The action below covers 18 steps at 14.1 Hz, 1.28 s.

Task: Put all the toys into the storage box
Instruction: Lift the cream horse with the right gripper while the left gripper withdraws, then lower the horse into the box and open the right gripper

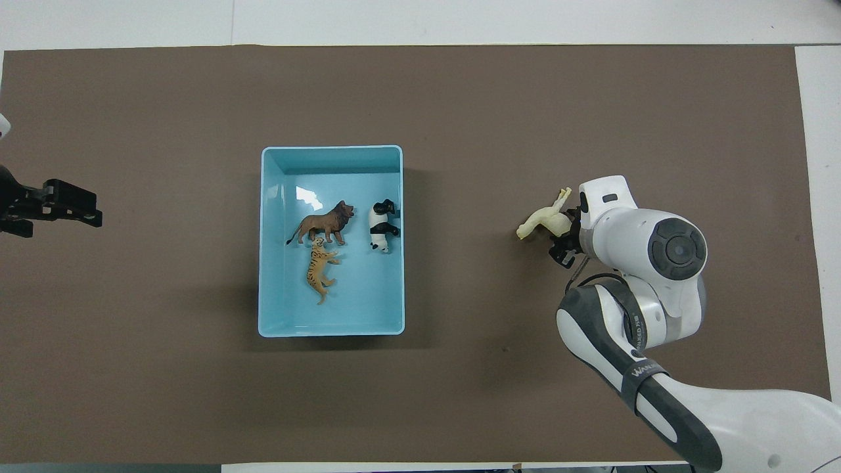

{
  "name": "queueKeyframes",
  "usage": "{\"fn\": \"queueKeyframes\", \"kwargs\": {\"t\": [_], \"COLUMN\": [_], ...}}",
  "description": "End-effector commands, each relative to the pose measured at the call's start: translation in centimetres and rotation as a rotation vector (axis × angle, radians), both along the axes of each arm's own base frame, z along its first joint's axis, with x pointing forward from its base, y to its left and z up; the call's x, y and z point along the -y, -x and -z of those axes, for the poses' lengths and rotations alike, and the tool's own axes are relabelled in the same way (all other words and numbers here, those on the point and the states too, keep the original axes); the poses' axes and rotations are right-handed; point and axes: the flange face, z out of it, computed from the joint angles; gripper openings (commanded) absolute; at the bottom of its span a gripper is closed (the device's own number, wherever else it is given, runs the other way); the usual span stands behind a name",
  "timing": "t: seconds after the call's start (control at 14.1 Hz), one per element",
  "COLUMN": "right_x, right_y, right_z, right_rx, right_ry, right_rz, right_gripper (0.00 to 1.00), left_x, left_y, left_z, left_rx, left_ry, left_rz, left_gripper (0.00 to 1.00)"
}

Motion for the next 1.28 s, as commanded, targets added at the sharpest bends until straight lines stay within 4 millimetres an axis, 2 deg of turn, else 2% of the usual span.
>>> {"fn": "queueKeyframes", "kwargs": {"t": [0.0, 0.07, 0.14, 0.21, 0.36, 0.43, 0.57, 0.64, 0.85, 1.0, 1.21], "right_x": [0.1, 0.2, 0.1, -0.3, -1.7, -4.1, -8.0, -10.7, -19.2, -23.1, -28.3], "right_y": [-0.1, -0.4, -1.2, -2.4, -4.7, -5.1, -5.2, -4.4, -0.5, 1.7, 4.0], "right_z": [0.0, -0.3, -1.7, -4.2, -10.8, -14.1, -19.4, -20.9, -21.4, -21.3, -18.5], "right_rx": [0.013, 0.015, 0.012, -0.021, -0.082, -0.107, -0.123, -0.129, -0.141, -0.143, -0.148], "right_ry": [0.008, 0.009, 0.012, 0.020, 0.016, 0.003, -0.040, -0.073, -0.153, -0.198, -0.267], "right_rz": [-0.018, -0.021, -0.020, -0.013, 0.077, 0.163, 0.377, 0.474, 0.709, 0.791, 0.865], "right_gripper": [0.10, 0.00, 0.00, 0.00, 0.00, 0.00, 0.00, 0.00, 0.00, 0.00, 0.00], "left_x": [0.2, 0.3, 0.5, 0.7, 0.8, 0.8, 1.4, 1.6, 1.5, 1.5, 1.6], "left_y": [0.4, 0.4, 0.4, 0.4, 0.3, 0.3, 0.2, 0.1, -0.2, -0.2, -0.1], "left_z": [-0.6, -0.7, -0.9, -1.0, -1.0, -1.1, -1.3, -1.4, -1.6, -1.6, -1.7], "left_rx": [0.034, 0.036, 0.039, 0.044, 0.050, 0.051, 0.056, 0.057, 0.086, 0.085, 0.088], "left_ry": [0.014, 0.018, 0.018, 0.015, 0.012, 0.010, 0.009, 0.009, 0.012, 0.012, 0.010], "left_rz": [0.039, 0.041, 0.046, 0.053, 0.056, 0.059, 0.093, 0.097, 0.096, 0.096, 0.098], "left_gripper": [1.00, 1.00, 1.00, 1.00, 1.00, 1.00, 1.00, 1.00, 1.00, 1.00, 1.00]}}
